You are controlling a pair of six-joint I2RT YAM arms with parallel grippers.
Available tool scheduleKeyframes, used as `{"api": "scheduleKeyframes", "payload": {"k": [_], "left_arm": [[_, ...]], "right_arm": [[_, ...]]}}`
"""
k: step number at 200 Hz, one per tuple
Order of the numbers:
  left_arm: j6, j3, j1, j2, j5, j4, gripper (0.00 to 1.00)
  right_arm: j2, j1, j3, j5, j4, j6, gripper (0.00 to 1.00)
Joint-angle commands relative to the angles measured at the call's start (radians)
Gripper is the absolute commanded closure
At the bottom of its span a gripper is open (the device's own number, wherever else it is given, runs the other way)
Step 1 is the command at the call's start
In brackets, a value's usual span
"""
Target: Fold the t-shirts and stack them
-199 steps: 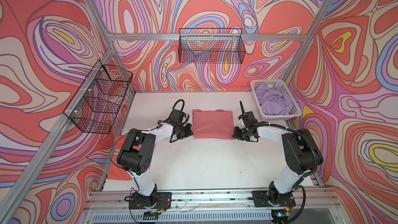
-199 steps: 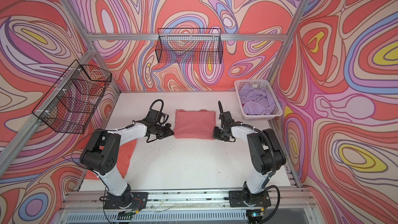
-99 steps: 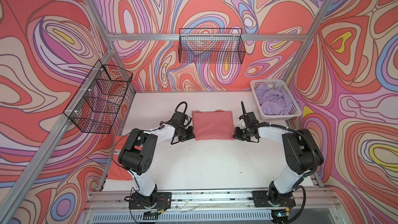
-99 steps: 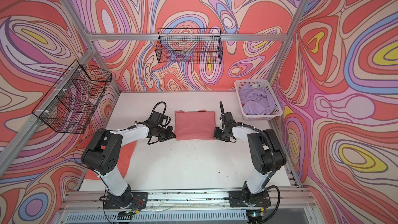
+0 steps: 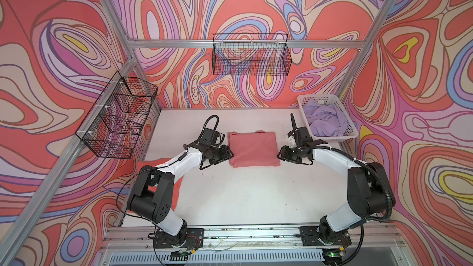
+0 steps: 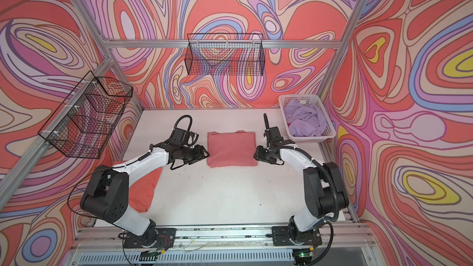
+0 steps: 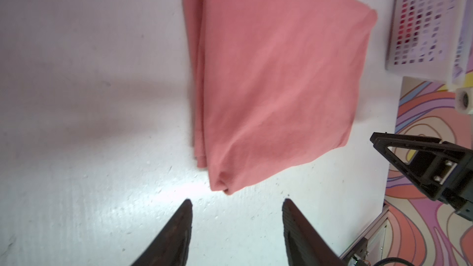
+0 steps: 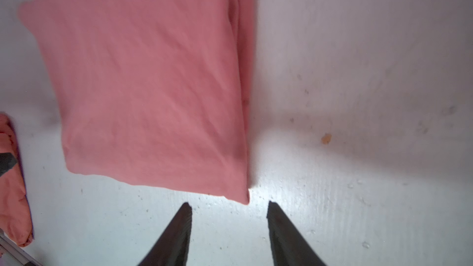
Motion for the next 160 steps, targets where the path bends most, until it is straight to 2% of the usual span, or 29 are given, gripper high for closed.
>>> {"api": "scheduleKeyframes", "payload": {"k": [1, 27, 61, 84, 119, 160], "left_arm": [[-0.060, 0.056, -0.049, 0.068, 0.028, 0.021, 0.42], [-0.127, 0.079, -0.100, 0.145, 0.056, 0.111, 0.43], [-0.139, 0.070, -0.119, 0.219, 0.062, 0.157, 0.43], [-0.102, 0.045, -0.120, 0.241, 0.042, 0.128, 0.44], [-0.037, -0.012, -0.117, 0.214, -0.017, 0.043, 0.44], [0.000, -0.064, -0.116, 0.189, -0.038, -0.026, 0.44]], "right_arm": [[0.024, 0.021, 0.048, -0.029, -0.007, 0.007, 0.49], [0.082, 0.050, 0.041, -0.079, 0.072, 0.037, 0.49], [0.161, 0.058, 0.019, -0.119, 0.153, 0.038, 0.49], [0.221, 0.058, -0.011, -0.091, 0.148, 0.015, 0.50], [0.205, 0.058, -0.065, -0.015, 0.099, -0.008, 0.51], [0.199, 0.060, -0.104, -0.044, 0.096, -0.010, 0.52]]}}
